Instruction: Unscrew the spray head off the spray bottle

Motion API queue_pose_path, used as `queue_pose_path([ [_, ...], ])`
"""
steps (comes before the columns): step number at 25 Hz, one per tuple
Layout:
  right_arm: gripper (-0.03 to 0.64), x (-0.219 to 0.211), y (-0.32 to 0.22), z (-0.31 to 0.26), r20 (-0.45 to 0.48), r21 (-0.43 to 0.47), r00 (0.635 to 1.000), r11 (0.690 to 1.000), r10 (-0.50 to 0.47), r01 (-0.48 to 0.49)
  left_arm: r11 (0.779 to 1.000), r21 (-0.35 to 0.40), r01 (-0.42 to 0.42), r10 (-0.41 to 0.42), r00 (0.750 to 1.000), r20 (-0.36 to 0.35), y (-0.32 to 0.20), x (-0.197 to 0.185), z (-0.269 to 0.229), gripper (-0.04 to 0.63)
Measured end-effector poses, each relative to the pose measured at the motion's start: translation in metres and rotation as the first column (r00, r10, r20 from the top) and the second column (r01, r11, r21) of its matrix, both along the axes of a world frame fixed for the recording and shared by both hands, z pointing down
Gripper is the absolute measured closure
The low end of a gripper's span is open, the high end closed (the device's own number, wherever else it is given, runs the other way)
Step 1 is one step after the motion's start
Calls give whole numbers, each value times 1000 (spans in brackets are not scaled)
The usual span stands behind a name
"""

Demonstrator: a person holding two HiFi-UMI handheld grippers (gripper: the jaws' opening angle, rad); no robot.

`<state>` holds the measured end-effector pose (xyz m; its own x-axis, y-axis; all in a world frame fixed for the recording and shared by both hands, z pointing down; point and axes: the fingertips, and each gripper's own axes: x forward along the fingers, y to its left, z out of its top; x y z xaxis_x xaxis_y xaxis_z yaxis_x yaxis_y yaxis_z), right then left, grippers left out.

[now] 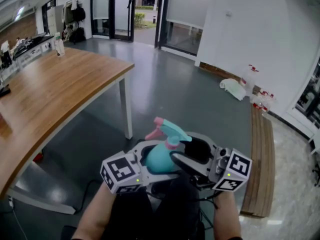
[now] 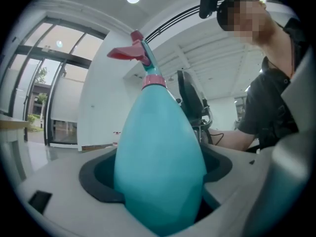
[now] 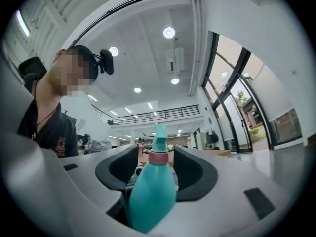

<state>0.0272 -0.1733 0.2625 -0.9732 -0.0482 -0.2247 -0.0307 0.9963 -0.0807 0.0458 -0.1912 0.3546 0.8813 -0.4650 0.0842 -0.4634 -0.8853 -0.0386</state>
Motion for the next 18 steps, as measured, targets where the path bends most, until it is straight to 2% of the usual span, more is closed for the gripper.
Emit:
queue_pose_path([
  [3, 399, 3, -22, 3, -27, -46, 990, 989, 140, -141, 992, 11, 128, -129, 992, 10, -18, -12, 2, 158],
  [6, 399, -3, -26, 7, -75, -57, 976, 977, 203, -207, 967, 23, 254, -255, 966, 38, -33, -22, 3, 158],
  [10, 399, -17, -32, 12, -136, -51, 951, 957, 278, -287, 941, 45, 335, -338, 937, 85, -44, -27, 10, 158],
  [12, 401, -21, -38, 15, -158, -53, 936, 944, 315, -327, 931, 66, 359, -364, 923, 123, -45, -27, 15, 158],
  [14, 469, -22, -40, 17, -164, -61, 930, 937, 330, -343, 927, 80, 367, -375, 915, 148, -45, -25, 19, 158],
  [16, 477, -21, -38, 17, -159, -67, 937, 944, 310, -324, 937, 71, 343, -350, 925, 146, -42, -23, 20, 158],
  [18, 480, -20, -34, 17, -147, -70, 953, 958, 265, -277, 959, 47, 281, -285, 950, 127, -35, -19, 19, 158],
])
